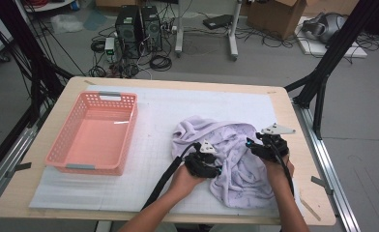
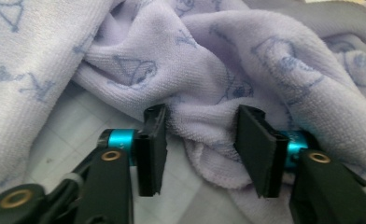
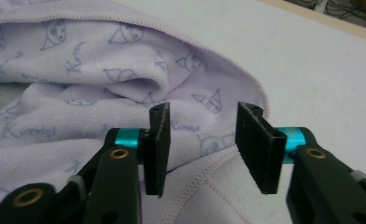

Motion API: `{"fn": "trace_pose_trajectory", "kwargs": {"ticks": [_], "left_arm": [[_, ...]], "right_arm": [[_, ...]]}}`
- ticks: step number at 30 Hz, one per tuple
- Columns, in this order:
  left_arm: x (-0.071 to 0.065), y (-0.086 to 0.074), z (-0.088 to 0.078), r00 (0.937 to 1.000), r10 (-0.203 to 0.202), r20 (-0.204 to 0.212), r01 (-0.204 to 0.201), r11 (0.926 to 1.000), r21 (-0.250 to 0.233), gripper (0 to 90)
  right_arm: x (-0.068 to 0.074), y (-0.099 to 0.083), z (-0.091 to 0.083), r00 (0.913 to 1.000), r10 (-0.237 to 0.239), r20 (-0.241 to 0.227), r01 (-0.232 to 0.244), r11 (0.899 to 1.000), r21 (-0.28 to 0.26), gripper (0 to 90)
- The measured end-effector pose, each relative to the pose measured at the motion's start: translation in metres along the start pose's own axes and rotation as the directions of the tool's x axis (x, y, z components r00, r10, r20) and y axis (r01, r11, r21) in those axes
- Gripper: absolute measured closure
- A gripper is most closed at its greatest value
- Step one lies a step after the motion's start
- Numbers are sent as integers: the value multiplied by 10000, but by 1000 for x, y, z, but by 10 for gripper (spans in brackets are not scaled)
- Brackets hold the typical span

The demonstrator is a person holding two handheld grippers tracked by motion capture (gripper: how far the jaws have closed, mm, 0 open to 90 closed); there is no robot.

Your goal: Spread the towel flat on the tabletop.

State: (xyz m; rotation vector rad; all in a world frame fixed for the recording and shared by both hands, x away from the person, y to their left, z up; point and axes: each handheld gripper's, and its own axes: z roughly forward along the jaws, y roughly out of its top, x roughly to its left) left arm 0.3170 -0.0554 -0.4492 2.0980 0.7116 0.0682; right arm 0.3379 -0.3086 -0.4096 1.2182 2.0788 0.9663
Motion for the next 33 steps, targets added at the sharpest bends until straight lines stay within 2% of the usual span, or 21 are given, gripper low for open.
{"fn": "trace_pose_trajectory", "kwargs": {"ticks": [1, 2, 3, 5, 7, 13, 17, 20, 22, 24, 27, 28, 29, 30, 31, 33], "left_arm": [[-3, 0, 1, 9999, 127, -32, -127, 9999, -89, 741], [-6, -1, 1, 9995, 292, -128, -294, 9995, -151, 766], [-6, 0, 1, 9995, 296, -141, -298, 9995, -136, 791], [-2, -1, -3, 10000, 24, -9, -25, 9998, -197, 808], [5, -6, -14, 9997, -242, -66, 240, 9992, -325, 813], [28, -34, -65, 9932, -989, -619, 940, 9925, -781, 814], [37, -56, -104, 9852, -1304, -1108, 1187, 9872, -1067, 815], [40, -69, -128, 9782, -1410, -1522, 1220, 9843, -1277, 815], [39, -74, -136, 9790, -1321, -1551, 1123, 9851, -1301, 814], [36, -76, -135, 9814, -1186, -1510, 995, 9867, -1285, 809], [35, -77, -129, 9839, -1077, -1429, 888, 9872, -1326, 742], [37, -77, -128, 9833, -1072, -1469, 867, 9864, -1398, 671], [39, -76, -126, 9827, -1134, -1462, 906, 9839, -1541, 600], [41, -76, -126, 9831, -1075, -1481, 813, 9816, -1730, 562], [43, -75, -125, 9823, -1021, -1571, 709, 9787, -1928, 519], [48, -73, -125, 9821, -900, -1657, 485, 9696, -2398, 456]], "right_arm": [[1, 0, 1, 10000, 51, 18, -51, 10000, 62, 502], [1, 0, 3, 10000, 8, -21, -8, 10000, 79, 502], [2, 0, 4, 10000, -11, -14, 11, 9999, 108, 502], [3, -1, 4, 10000, 14, -17, -13, 9999, 152, 502], [3, -1, 3, 10000, -4, -31, 4, 9998, 178, 504], [5, -1, 3, 9996, -16, -281, 22, 9997, 234, 505], [17, 1, 9, 9963, -292, -806, 328, 9985, 431, 505], [29, 3, 16, 9880, -458, -1478, 542, 9971, 532, 497], [39, 4, 25, 9789, -471, -1989, 626, 9954, 726, 489], [48, 5, 36, 9696, -458, -2405, 714, 9926, 987, 486], [57, 5, 48, 9703, -673, -2322, 1003, 9860, 1331, 529], [58, 5, 47, 9723, -808, -2192, 1119, 9847, 1337, 641], [55, 5, 46, 9695, -904, -2278, 1250, 9820, 1420, 769], [52, 4, 45, 9641, -811, -2527, 1228, 9805, 1537, 829], [49, 2, 43, 9617, -699, -2651, 1141, 9812, 1553, 845], [46, -1, 36, 9640, -1173, -2388, 1580, 9745, 1592, 857]]}}
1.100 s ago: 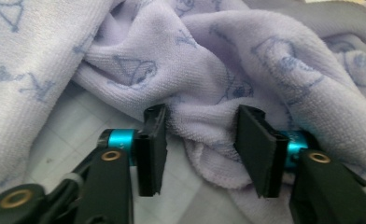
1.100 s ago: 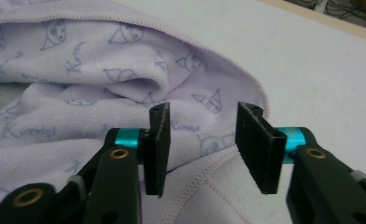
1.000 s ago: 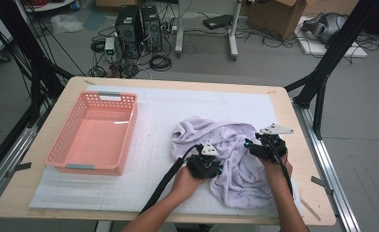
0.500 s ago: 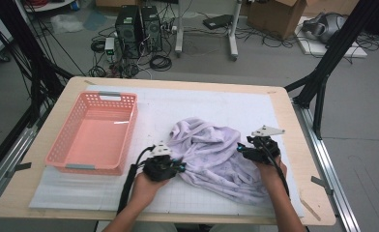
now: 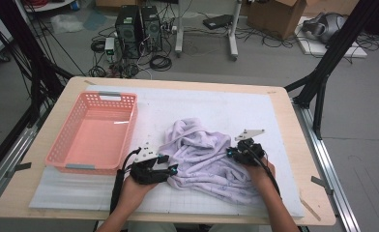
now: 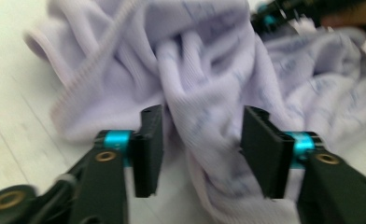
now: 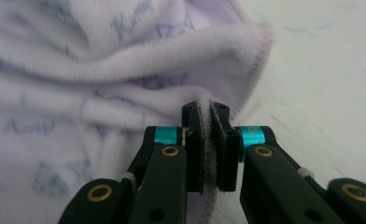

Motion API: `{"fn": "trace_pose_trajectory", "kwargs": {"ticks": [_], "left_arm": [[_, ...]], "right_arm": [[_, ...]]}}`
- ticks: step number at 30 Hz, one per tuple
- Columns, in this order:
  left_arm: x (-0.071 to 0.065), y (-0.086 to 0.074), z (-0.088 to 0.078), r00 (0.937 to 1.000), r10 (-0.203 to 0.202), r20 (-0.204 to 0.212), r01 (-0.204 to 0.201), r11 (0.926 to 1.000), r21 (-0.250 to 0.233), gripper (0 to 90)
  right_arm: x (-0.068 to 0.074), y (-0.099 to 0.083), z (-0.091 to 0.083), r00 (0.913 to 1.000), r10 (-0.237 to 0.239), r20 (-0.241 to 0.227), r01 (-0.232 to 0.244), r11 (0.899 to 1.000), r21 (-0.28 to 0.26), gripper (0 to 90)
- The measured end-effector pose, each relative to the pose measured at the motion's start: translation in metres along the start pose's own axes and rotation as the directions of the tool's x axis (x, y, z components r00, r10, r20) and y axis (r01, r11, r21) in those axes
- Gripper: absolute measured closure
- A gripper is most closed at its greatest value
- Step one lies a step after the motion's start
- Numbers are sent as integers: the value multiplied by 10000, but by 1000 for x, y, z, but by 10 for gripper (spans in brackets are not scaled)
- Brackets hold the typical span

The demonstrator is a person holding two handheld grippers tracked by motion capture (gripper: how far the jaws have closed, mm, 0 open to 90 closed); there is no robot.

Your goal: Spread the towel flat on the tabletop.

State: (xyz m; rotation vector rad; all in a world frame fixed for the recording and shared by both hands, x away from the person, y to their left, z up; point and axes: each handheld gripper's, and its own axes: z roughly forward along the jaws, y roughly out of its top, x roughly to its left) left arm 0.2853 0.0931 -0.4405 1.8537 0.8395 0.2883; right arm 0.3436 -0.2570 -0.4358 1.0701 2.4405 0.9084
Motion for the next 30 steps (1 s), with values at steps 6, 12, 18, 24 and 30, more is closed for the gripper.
{"fn": "trace_pose_trajectory", "kwargs": {"ticks": [6, 12, 18, 24, 30], "left_arm": [[15, 9, 6, 9995, -179, -269, 156, 9965, -819, 430], [21, 10, 6, 9989, -57, -470, 3, 9934, -1144, 430], [20, 9, 5, 9989, 57, -475, -108, 9942, -1073, 430], [19, 7, 3, 9988, 130, -467, -176, 9948, -1006, 430], [20, 6, 1, 9989, 57, -473, -103, 9951, -982, 430]], "right_arm": [[-15, -31, -34, 9940, 82, 1089, -105, 9997, 211, 857], [-18, -48, -61, 9897, 337, 1394, -344, 9994, 28, 738], [-8, -8, -54, 9956, -19, 938, 160, 9886, -1499, 523], [6, 48, -20, 9930, -1184, -2, 1168, 9797, -1629, 491], [13, 86, 8, 9744, -1928, -1153, 1749, 9732, -1492, 505]]}}
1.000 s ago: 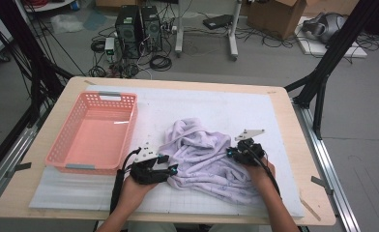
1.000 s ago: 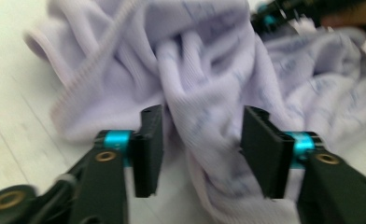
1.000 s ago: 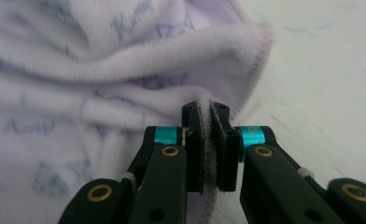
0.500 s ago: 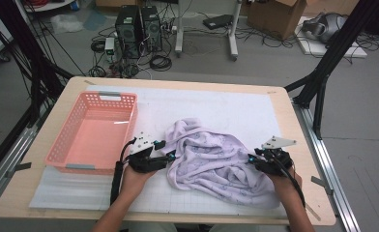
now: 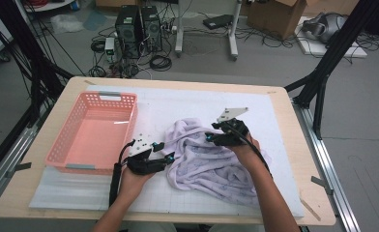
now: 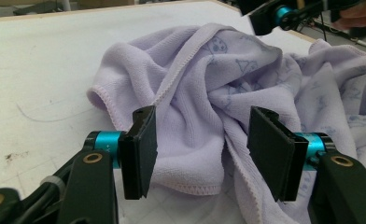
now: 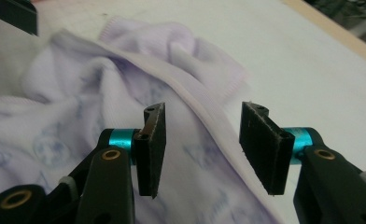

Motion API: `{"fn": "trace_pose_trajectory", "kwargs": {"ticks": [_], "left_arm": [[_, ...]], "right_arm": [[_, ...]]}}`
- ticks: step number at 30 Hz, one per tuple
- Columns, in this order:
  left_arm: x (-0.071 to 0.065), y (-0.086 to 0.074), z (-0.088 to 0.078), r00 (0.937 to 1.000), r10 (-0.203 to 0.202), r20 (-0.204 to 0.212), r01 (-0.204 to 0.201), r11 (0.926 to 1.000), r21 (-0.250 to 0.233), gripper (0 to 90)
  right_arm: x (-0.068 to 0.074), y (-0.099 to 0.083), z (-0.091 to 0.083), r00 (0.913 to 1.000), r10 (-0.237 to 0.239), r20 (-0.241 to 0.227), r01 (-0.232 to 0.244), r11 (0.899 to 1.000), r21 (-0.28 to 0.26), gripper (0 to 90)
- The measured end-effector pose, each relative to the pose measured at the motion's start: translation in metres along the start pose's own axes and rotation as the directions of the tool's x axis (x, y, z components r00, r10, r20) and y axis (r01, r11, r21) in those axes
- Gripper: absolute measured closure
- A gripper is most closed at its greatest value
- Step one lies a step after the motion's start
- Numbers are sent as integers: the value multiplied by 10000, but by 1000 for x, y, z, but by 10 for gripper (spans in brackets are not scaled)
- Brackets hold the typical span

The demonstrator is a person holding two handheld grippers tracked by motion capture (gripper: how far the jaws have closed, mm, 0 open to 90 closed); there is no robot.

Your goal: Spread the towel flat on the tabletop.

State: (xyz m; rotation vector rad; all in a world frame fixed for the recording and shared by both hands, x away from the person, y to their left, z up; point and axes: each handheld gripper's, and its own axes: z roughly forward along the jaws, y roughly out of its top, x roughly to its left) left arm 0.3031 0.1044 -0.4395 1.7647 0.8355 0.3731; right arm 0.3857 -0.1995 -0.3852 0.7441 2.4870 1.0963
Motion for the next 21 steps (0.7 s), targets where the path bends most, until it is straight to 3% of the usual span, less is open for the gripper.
{"fn": "trace_pose_trajectory", "kwargs": {"ticks": [2, 4, 7, 9, 12, 15, 18, 21], "left_arm": [[1, 0, -1, 10000, -28, -29, 28, 10000, -16, 430], [1, -1, -1, 10000, -81, -21, 81, 10000, -19, 430], [2, -1, -3, 9999, -104, -33, 104, 9999, -31, 430], [4, -1, -3, 9999, -112, -74, 111, 9999, -52, 431], [5, -2, -4, 9998, -158, -118, 158, 9999, -31, 432], [5, -2, -3, 9998, -164, -127, 164, 9999, -30, 432], [4, -3, -2, 9998, -147, -117, 147, 9999, -13, 432], [3, -3, -1, 9998, -171, -87, 171, 9999, -6, 433]], "right_arm": [[2, 7, 12, 9981, -182, -589, 192, 9997, 149, 497], [7, 13, 23, 9947, -549, -874, 575, 9980, 277, 511], [11, 17, 33, 9895, -875, -1153, 947, 9938, 588, 760], [8, 16, 32, 9917, -806, -1003, 875, 9940, 659, 817], [-2, 14, 15, 9993, -333, -167, 339, 9989, 334, 823], [-17, 6, -6, 9959, 366, 832, -366, 9993, -11, 805], [-32, -7, -24, 9794, 1066, 1713, -1094, 9940, 73, 803], [-44, -25, -37, 9524, 1457, 2679, -1662, 9845, 554, 805]]}}
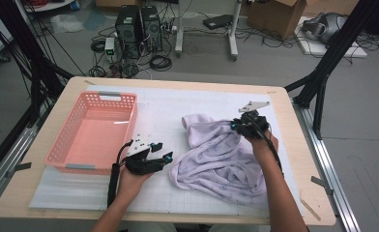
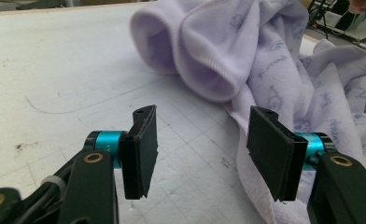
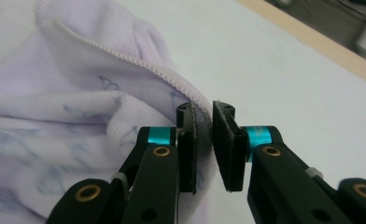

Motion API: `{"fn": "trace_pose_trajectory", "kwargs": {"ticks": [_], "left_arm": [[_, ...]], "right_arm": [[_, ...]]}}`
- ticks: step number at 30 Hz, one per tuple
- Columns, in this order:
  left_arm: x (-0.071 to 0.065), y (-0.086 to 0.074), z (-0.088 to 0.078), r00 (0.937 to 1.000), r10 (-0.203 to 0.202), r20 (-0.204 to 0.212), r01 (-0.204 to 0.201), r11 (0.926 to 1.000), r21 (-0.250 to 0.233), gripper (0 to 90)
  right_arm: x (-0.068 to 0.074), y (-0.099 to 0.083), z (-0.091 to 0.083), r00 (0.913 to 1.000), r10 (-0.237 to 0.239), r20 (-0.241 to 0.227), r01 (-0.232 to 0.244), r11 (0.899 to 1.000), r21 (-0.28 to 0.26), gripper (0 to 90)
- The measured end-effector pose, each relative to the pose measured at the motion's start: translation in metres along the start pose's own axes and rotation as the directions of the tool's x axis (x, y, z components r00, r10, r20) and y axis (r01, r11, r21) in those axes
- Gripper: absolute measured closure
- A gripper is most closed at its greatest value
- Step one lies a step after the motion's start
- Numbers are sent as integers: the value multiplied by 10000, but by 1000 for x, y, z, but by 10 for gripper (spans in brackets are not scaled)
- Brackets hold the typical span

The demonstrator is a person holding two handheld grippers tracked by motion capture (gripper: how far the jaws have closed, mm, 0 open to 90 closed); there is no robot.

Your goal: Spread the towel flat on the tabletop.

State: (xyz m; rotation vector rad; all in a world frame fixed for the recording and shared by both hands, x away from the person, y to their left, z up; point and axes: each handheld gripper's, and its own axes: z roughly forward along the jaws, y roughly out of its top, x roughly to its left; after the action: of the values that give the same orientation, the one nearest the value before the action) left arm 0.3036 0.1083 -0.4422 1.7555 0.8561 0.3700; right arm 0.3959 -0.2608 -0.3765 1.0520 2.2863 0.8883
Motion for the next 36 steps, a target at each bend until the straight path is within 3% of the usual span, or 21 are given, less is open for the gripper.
{"fn": "trace_pose_trajectory", "kwargs": {"ticks": [2, 4, 7, 10, 13, 16, 19, 20, 22, 23, 24, 27, 29, 30, 32, 33, 36], "left_arm": [[0, 0, 1, 10000, 8, 18, -8, 10000, 30, 433], [-1, -1, 2, 10000, 40, 31, -40, 10000, 49, 434], [-2, -1, 5, 10000, 51, 62, -51, 10000, 62, 440], [-2, -2, 6, 9999, 62, 110, -63, 10000, 73, 443], [-2, -2, 6, 9999, 86, 112, -87, 9999, 67, 443], [-1, -2, 6, 9999, 140, 98, -140, 9999, 84, 443], [-1, -2, 5, 9999, 116, 115, -117, 9999, 57, 443], [-1, -2, 5, 9999, 112, 117, -113, 9999, 70, 443], [-1, -2, 5, 9999, 84, 116, -85, 9999, 66, 443], [-1, -2, 5, 9999, 77, 100, -78, 9999, 70, 443], [-1, -2, 4, 9999, 96, 98, -97, 9999, 65, 443], [0, -2, 4, 10000, 60, 66, -61, 10000, 64, 443], [0, -2, 5, 10000, 53, 68, -54, 10000, 80, 443], [0, -3, 5, 10000, 53, 48, -53, 10000, 75, 443], [0, -3, 6, 9999, 90, 86, -90, 9999, 84, 443], [0, -3, 6, 9999, 101, 60, -101, 9999, 76, 443], [0, -3, 6, 10000, 66, 61, -67, 10000, 70, 442]], "right_arm": [[-9, -13, -2, 9952, 238, 948, -295, 9978, 593, 802], [-18, -24, -2, 9900, 558, 1297, -700, 9917, 1076, 755], [-21, -28, -8, 9921, 939, 830, -967, 9949, 305, 703], [-7, -15, -8, 9994, 279, 208, -273, 9991, -316, 645], [10, 0, 0, 9959, -472, -767, 408, 9956, -840, 598], [29, 13, 15, 9772, -1049, -1848, 884, 9915, -951, 578], [48, 23, 32, 9544, -1842, -2349, 1685, 9820, -855, 617], [53, 26, 37, 9491, -2114, -2334, 2005, 9772, -695, 664], [58, 28, 45, 9374, -2646, -2262, 2640, 9639, -337, 854], [56, 28, 45, 9383, -2739, -2111, 2747, 9612, -261, 894], [52, 27, 44, 9469, -2580, -1920, 2586, 9657, -224, 896], [28, 21, 34, 9773, -1548, -1445, 1527, 9879, -261, 900], [10, 16, 25, 9877, -992, -1212, 924, 9939, -600, 900], [5, 15, 22, 9885, -874, -1237, 795, 9946, -673, 891], [4, 14, 23, 9871, -772, -1401, 672, 9949, -746, 635], [6, 15, 25, 9844, -735, -1598, 610, 9948, -814, 609], [20, 20, 35, 9698, -1242, -2098, 1049, 9894, -1005, 548]]}}
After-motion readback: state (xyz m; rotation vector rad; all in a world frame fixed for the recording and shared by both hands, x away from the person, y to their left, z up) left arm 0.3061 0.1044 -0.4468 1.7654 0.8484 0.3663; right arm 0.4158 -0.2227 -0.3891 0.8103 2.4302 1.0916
